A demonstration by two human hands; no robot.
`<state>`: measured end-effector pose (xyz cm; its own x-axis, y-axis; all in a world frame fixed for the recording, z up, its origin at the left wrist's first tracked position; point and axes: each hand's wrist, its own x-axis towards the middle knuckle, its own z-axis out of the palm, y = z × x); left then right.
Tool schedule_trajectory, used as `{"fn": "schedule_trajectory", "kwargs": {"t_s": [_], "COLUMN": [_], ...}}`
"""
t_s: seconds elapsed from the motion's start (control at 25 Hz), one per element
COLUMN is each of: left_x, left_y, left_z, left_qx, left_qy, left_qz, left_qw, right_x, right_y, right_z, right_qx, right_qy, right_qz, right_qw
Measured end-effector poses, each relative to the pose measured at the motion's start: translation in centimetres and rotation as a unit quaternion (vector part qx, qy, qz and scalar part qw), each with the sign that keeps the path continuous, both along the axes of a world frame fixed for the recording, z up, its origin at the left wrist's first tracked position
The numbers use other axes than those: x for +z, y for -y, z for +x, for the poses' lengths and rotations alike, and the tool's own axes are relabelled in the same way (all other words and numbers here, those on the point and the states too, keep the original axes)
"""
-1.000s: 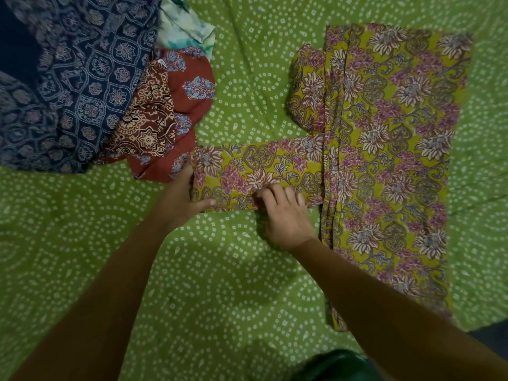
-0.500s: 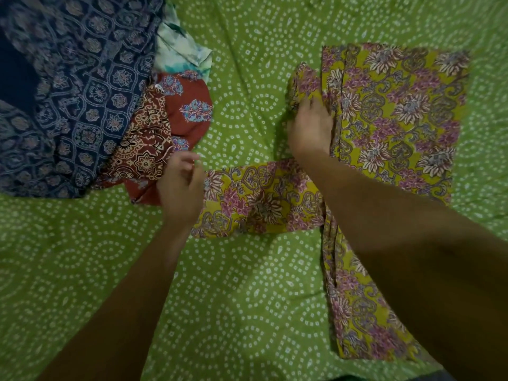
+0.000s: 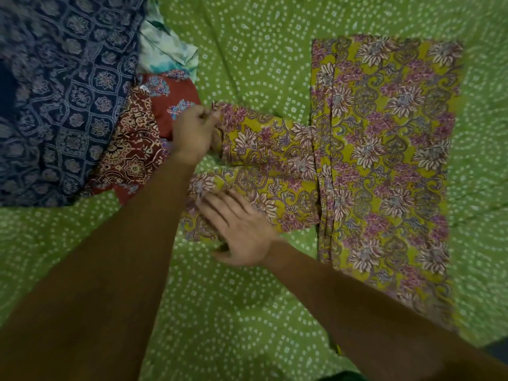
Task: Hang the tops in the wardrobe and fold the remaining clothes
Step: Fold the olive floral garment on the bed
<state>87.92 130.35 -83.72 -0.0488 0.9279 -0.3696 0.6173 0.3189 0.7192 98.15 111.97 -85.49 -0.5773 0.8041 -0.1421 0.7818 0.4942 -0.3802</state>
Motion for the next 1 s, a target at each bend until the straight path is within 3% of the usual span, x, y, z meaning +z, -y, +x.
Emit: {"fn": "schedule_trajectory", "kwargs": {"t_s": [0.12,0.2,0.28,0.36,0.4,0.48,0.52,0.56,0.6,0.68,0.76,0.88,0.96,1.0], "left_x": [0.8,1.1,0.9,0.5,0.4,0.5,0.6,0.6,0.7,1.0,1.6,2.6,2.6,2.3], "left_y": [0.6,1.1,1.7,1.9,1.7,1.8,1.9,2.4,3.2,5.5,8.4,13.7,16.7,17.7], "left_z": [-0.5,0.0,0.1,-0.1,-0.4,-0.7,-0.7,-0.6,-0.4,-0.5,-1.5,-4.1,-5.3,-5.9], "left_qx": [-0.001,-0.062,-0.123,-0.096,-0.067,-0.044,-0.056,-0.069,-0.072,-0.065,-0.071,-0.083,-0.069,-0.062], "left_qy": [0.100,0.129,0.129,0.136,0.141,0.157,0.162,0.170,0.169,0.138,0.107,0.047,0.029,0.041], "left_qz": [-0.143,-0.153,-0.124,-0.122,-0.137,-0.176,-0.186,-0.182,-0.169,-0.125,-0.074,-0.022,-0.050,-0.076], "left_qw": [0.985,0.978,0.976,0.978,0.978,0.971,0.968,0.966,0.968,0.980,0.989,0.995,0.996,0.994], "right_x": [-1.3,-1.3,-0.6,1.9,3.3,6.4,7.7,8.9,10.2,12.3,13.9,14.8,14.9,14.7], "right_y": [-1.1,-2.4,-2.7,-2.3,-2.0,-2.0,-2.4,-2.7,-3.2,-4.3,-4.9,-4.2,-3.3,-2.9], "right_z": [-3.2,-4.3,-3.8,-1.8,-0.4,2.7,4.5,6.2,7.8,10.3,11.3,10.9,9.6,8.3], "right_qx": [-0.017,-0.045,-0.061,-0.135,-0.221,-0.387,-0.430,-0.445,-0.447,-0.428,-0.409,-0.384,-0.393,-0.423], "right_qy": [0.086,0.084,0.006,-0.170,-0.278,-0.474,-0.549,-0.610,-0.660,-0.745,-0.786,-0.796,-0.771,-0.716], "right_qz": [-0.023,-0.008,-0.030,-0.159,-0.246,-0.393,-0.436,-0.453,-0.446,-0.393,-0.350,-0.330,-0.323,-0.326], "right_qw": [0.996,0.995,0.998,0.963,0.902,0.686,0.569,0.474,0.406,0.328,0.303,0.333,0.384,0.449]}}
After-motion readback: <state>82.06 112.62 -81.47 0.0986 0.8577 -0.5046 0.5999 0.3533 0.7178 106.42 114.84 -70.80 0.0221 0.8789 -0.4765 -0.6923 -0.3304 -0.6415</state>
